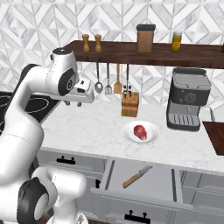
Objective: Pick up the knife from the drawer and place it on the cutting board. Then place the meat from the plate to the cutting board.
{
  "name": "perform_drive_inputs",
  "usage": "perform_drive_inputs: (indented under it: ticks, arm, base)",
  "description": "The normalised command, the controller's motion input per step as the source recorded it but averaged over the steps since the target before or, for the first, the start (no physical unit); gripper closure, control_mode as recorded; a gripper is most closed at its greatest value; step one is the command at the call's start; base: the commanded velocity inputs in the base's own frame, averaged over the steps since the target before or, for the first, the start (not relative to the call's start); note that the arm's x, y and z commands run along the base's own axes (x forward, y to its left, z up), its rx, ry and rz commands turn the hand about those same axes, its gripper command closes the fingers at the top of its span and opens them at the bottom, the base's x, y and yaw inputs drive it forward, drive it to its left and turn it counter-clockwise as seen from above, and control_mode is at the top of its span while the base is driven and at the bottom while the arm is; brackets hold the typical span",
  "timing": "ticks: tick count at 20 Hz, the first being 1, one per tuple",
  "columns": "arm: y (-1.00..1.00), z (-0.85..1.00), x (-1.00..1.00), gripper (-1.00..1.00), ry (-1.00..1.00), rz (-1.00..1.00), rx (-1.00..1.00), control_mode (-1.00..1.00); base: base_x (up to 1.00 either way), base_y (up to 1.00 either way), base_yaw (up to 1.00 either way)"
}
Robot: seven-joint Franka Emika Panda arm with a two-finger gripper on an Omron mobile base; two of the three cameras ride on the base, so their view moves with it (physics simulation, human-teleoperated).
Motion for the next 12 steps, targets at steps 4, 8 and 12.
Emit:
perform_drive_inputs:
  ticks: [4,8,12]
  arm:
    - [-0.03,-0.01,-0.27,-1.0,0.0,0.0,0.0,-1.0]
    - [-0.05,-0.19,-0.73,-1.0,0.02,0.0,0.0,-1.0]
    - [0.0,-0.33,-0.94,-1.0,0.06,0.0,-0.01,-1.0]
  base:
    - [0.0,0.0,0.0]
    - [0.0,0.0,0.0]
    - [0.0,0.0,0.0]
